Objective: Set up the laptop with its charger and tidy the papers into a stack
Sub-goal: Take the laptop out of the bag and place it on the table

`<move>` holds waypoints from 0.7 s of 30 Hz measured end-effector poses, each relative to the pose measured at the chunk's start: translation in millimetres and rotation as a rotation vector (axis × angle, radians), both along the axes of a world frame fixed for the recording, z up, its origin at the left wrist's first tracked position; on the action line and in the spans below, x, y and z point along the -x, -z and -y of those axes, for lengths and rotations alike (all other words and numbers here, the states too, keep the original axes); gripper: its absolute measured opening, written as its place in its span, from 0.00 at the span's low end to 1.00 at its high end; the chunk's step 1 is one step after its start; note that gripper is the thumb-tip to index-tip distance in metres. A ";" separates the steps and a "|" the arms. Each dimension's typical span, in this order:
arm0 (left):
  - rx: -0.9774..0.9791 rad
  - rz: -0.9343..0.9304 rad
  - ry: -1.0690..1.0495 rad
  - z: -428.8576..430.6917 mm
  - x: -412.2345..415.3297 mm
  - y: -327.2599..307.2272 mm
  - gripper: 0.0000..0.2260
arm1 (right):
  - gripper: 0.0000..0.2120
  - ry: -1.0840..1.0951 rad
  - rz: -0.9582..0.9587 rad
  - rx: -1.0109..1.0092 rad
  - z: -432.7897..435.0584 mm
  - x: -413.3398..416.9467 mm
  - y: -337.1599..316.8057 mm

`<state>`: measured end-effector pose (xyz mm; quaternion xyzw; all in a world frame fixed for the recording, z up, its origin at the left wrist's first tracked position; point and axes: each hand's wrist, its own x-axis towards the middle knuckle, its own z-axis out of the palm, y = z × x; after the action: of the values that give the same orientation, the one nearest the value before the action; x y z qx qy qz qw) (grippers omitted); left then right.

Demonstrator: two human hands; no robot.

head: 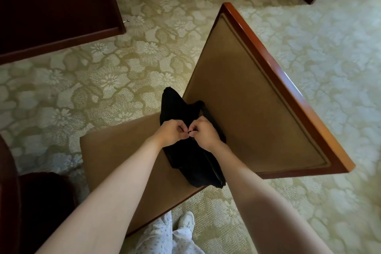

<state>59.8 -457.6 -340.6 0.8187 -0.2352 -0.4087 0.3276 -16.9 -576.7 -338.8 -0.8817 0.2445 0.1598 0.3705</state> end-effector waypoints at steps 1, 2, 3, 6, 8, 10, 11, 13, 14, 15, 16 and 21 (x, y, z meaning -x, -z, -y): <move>0.019 -0.008 -0.024 -1.1 -8.1 -0.1 0.02 | 0.02 -0.018 -0.004 0.011 -0.2 -9.1 0.6; 0.041 -0.021 -0.055 -1.5 -16.1 -0.1 0.02 | 0.02 -0.034 -0.008 0.022 -0.1 -18.2 0.7; 0.062 -0.040 -0.085 -1.0 -23.5 -0.5 0.03 | 0.02 -0.048 -0.015 0.034 0.1 -27.2 0.7; 0.100 -0.097 -0.129 3.2 -43.8 0.7 0.04 | 0.05 -0.109 -0.038 0.104 1.9 -54.5 -1.0; 0.109 -0.110 -0.141 5.5 -55.6 3.0 0.04 | 0.08 -0.160 -0.029 0.163 3.7 -71.9 -2.0; 0.105 -0.106 -0.160 7.0 -68.0 6.1 0.05 | 0.09 -0.202 -0.029 0.196 5.7 -87.9 -2.0; 0.103 -0.102 -0.179 7.4 -74.7 7.6 0.06 | 0.08 -0.201 -0.030 0.197 6.7 -96.1 -1.0; 0.094 -0.108 -0.229 7.1 -88.4 9.9 0.07 | 0.07 -0.158 -0.012 0.168 7.9 -114.0 -0.3; 0.084 -0.114 -0.242 6.8 -95.2 11.3 0.06 | 0.06 -0.122 0.005 0.145 8.2 -123.7 -0.5; 0.070 -0.114 -0.239 6.4 -101.7 12.7 0.04 | 0.06 -0.094 0.021 0.126 8.5 -133.9 -0.5; 0.060 -0.111 -0.230 6.3 -107.5 14.4 0.03 | 0.06 -0.085 0.031 0.117 8.5 -143.8 -0.6; 0.052 -0.111 -0.216 8.1 -128.4 18.9 0.04 | 0.07 -0.120 0.031 0.148 8.5 -185.1 3.8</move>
<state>188.2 -465.7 -359.5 0.8067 -0.1378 -0.4094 0.4033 168.2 -585.2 -342.6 -0.9221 0.1967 0.1496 0.2979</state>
